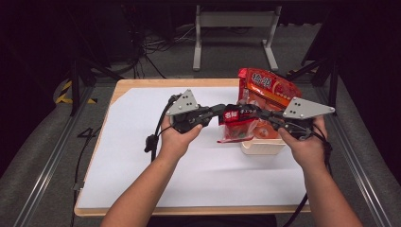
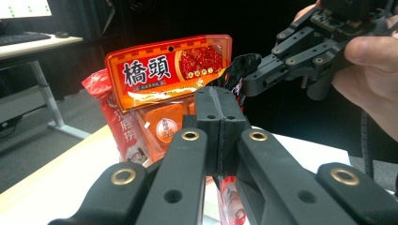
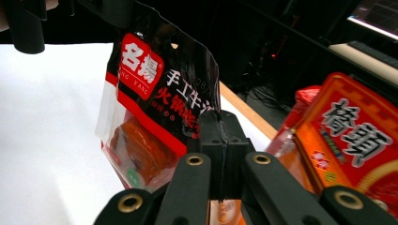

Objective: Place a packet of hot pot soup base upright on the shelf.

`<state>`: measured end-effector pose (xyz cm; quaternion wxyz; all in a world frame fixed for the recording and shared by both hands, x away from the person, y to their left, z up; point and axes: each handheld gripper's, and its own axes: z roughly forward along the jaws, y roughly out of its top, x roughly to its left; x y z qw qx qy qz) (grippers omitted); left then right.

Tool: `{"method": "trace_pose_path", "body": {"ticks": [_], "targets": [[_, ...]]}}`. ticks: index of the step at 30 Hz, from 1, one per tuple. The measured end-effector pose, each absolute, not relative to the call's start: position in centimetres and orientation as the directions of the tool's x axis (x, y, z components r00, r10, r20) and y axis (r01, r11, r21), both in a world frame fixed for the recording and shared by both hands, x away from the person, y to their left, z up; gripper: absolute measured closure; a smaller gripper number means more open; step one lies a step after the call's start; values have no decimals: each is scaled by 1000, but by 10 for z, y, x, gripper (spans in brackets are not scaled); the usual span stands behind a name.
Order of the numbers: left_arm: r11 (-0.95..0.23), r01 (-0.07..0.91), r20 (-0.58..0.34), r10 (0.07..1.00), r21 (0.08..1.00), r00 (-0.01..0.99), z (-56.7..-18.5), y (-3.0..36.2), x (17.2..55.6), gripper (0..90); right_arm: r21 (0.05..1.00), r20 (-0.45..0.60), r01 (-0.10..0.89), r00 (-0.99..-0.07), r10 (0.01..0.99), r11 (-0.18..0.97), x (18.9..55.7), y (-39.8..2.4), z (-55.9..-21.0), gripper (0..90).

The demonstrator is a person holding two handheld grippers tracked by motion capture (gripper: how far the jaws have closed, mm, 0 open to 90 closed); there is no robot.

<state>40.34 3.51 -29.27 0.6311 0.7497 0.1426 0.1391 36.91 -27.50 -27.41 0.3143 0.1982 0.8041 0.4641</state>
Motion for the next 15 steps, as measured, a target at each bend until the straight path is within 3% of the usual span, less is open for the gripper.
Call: {"method": "trace_pose_path", "body": {"ticks": [15], "targets": [[-181, 45, 31, 397, 982, 917, -290, 8, 418, 900, 870, -382, -3, -634, 672, 492, 352, -289, -268, 900]]}}
